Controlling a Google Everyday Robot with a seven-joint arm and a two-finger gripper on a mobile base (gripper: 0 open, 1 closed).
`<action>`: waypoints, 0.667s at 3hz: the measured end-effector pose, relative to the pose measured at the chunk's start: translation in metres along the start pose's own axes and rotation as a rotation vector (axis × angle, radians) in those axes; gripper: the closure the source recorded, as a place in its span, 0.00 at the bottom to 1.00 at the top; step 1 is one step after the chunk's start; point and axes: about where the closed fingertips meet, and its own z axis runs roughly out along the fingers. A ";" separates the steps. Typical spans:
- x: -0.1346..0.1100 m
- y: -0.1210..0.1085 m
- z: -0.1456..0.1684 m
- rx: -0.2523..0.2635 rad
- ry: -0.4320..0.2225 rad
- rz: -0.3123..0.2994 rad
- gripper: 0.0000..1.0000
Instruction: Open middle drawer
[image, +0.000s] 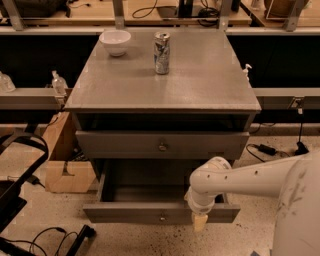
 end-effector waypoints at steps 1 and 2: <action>0.000 0.001 0.000 -0.001 0.000 0.000 0.00; 0.000 0.001 0.001 -0.001 0.000 0.000 0.00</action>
Offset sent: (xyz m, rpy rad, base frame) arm -0.0005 0.0000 -0.0005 -0.0001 0.0012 0.0001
